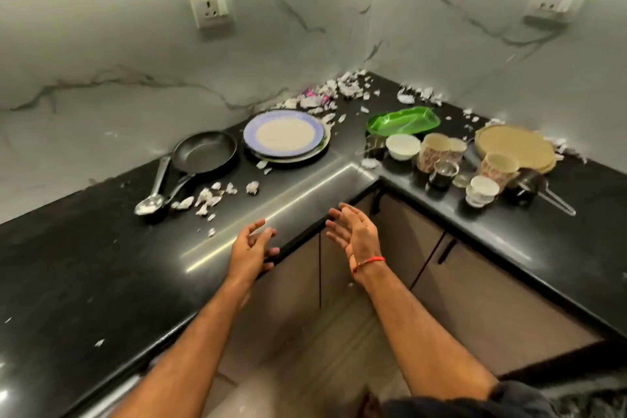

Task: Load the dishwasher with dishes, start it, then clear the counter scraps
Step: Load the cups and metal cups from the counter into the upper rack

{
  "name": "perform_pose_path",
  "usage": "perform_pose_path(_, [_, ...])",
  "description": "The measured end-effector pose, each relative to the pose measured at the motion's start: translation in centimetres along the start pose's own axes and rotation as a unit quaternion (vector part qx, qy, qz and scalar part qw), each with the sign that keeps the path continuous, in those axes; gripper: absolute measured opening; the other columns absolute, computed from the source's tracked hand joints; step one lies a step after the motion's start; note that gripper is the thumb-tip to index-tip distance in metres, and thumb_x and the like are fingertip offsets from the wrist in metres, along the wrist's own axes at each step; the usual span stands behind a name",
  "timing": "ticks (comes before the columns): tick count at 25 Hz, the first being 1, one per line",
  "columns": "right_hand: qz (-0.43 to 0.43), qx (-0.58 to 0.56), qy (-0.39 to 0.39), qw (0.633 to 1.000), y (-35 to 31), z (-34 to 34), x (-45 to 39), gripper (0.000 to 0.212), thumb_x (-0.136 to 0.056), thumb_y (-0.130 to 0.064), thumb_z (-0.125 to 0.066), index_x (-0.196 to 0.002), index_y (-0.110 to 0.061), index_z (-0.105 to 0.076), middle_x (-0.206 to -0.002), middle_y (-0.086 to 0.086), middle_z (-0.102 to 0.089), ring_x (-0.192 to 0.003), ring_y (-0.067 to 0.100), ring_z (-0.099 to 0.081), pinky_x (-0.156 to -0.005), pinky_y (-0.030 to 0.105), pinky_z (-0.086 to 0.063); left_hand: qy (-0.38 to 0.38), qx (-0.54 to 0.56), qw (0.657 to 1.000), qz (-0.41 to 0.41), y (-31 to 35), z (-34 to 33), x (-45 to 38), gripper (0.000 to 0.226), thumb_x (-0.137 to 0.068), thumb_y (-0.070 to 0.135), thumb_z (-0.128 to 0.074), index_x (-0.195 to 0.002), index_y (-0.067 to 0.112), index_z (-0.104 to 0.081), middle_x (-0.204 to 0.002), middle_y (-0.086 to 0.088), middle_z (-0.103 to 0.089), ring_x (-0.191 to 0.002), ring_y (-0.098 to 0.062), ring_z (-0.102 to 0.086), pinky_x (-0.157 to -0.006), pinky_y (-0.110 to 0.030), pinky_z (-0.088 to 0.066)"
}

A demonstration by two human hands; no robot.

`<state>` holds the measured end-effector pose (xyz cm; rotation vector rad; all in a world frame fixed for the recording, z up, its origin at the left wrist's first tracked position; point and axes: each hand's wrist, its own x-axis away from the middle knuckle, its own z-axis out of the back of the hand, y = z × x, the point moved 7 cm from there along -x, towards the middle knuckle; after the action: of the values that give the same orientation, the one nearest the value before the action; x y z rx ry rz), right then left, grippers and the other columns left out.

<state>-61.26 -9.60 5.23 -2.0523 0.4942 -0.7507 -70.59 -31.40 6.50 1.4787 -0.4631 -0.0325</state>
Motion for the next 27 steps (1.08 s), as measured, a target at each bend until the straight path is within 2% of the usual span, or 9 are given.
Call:
perform_pose_path(3, [0.002,0.007,0.008,1.000,-4.1,3.3,-6.3,0.032,-0.098,-0.022,-0.056,-0.127,-0.008,-0.059,-0.121,0.017,-0.068,-0.107,0.033,-0.067,-0.095,0.046,-0.054,-0.011,-0.009,1.000,-0.014,2.3,-5.2,-4.8,0.028,-0.102,0.023,-0.058,-0.129,0.024,-0.055,-0.118,-0.001,-0.072,-0.085,-0.020,-0.069,-0.063,-0.031,-0.051])
perform_pose_path(6, [-0.013,-0.014,0.024,1.000,-5.7,5.2,-10.3,0.033,-0.098,-0.024,-0.056,-0.128,-0.009,-0.059,-0.120,0.015,-0.069,-0.108,0.033,-0.068,-0.092,0.044,-0.055,-0.025,-0.011,0.999,-0.020,3.5,-9.1,-8.1,0.026,-0.102,0.023,-0.058,-0.128,0.025,-0.055,-0.116,0.000,-0.072,-0.084,-0.020,-0.070,-0.064,-0.034,-0.053])
perform_pose_path(9, [-0.002,-0.007,0.051,0.999,-6.9,6.5,-13.9,0.027,-0.099,-0.023,-0.056,-0.123,-0.012,-0.062,-0.118,0.011,-0.070,-0.107,0.031,-0.068,-0.093,0.044,-0.055,-0.078,-0.058,0.995,-0.024,3.8,-13.1,-12.4,0.029,-0.102,0.024,-0.058,-0.130,0.023,-0.057,-0.115,0.002,-0.072,-0.086,-0.022,-0.072,-0.065,-0.033,-0.054])
perform_pose_path(14, [0.027,-0.002,0.179,0.984,-9.3,12.2,-16.6,0.023,-0.098,-0.022,-0.058,-0.119,-0.013,-0.065,-0.113,0.010,-0.073,-0.104,0.031,-0.070,-0.093,0.045,-0.056,-0.188,-0.129,0.973,-0.017,3.4,-21.3,-19.4,0.024,-0.101,0.027,-0.059,-0.125,0.026,-0.062,-0.118,0.001,-0.070,-0.091,-0.023,-0.073,-0.079,-0.048,-0.059])
perform_pose_path(16, [0.046,0.001,0.225,0.973,-11.1,14.5,-16.9,0.021,-0.098,-0.020,-0.057,-0.116,-0.013,-0.065,-0.114,0.012,-0.072,-0.101,0.031,-0.070,-0.091,0.046,-0.056,-0.212,-0.164,0.962,-0.058,3.8,-25.1,-22.0,0.020,-0.099,0.027,-0.062,-0.119,0.029,-0.064,-0.118,-0.002,-0.070,-0.091,-0.019,-0.072,-0.080,-0.043,-0.058])
perform_pose_path(18, [0.059,-0.019,0.271,0.961,-12.2,16.8,-16.6,0.020,-0.098,-0.019,-0.057,-0.115,-0.013,-0.065,-0.114,0.014,-0.072,-0.098,0.032,-0.070,-0.090,0.046,-0.055,-0.178,-0.215,0.952,-0.129,4.4,-28.0,-24.2,0.026,-0.096,0.027,-0.065,-0.123,0.025,-0.064,-0.126,-0.004,-0.063,-0.097,-0.017,-0.066,-0.090,-0.036,-0.055])
perform_pose_path(21, [0.067,-0.029,0.312,0.947,-12.2,19.2,-15.2,0.024,-0.098,-0.022,-0.059,-0.119,-0.010,-0.064,-0.112,0.013,-0.072,-0.099,0.034,-0.070,-0.091,0.048,-0.055,-0.132,-0.321,0.929,-0.130,4.9,-31.2,-27.4,0.052,-0.096,0.034,-0.064,-0.141,0.015,-0.049,-0.145,-0.013,-0.042,-0.127,-0.030,-0.049,-0.106,-0.039,-0.039])
perform_pose_path(24, [0.062,-0.020,0.324,0.944,-11.5,20.1,-13.8,0.025,-0.097,-0.026,-0.060,-0.117,-0.012,-0.066,-0.113,0.013,-0.072,-0.102,0.035,-0.070,-0.093,0.049,-0.055,-0.174,-0.415,0.889,-0.081,3.6,-33.4,-30.6,0.080,-0.092,0.044,-0.068,-0.153,0.011,-0.029,-0.154,-0.022,-0.032,-0.139,-0.043,-0.037,-0.113,-0.052,-0.032])
perform_pose_path(27, [0.070,-0.011,0.328,0.942,-12.0,20.0,-13.3,0.020,-0.098,-0.026,-0.059,-0.112,-0.014,-0.067,-0.111,0.012,-0.073,-0.104,0.036,-0.069,-0.094,0.050,-0.055,-0.219,-0.478,0.837,-0.152,3.0,-34.9,-32.3,0.057,-0.098,0.036,-0.060,-0.143,0.007,-0.041,-0.139,-0.025,-0.050,-0.128,-0.044,-0.048,-0.105,-0.052,-0.041])
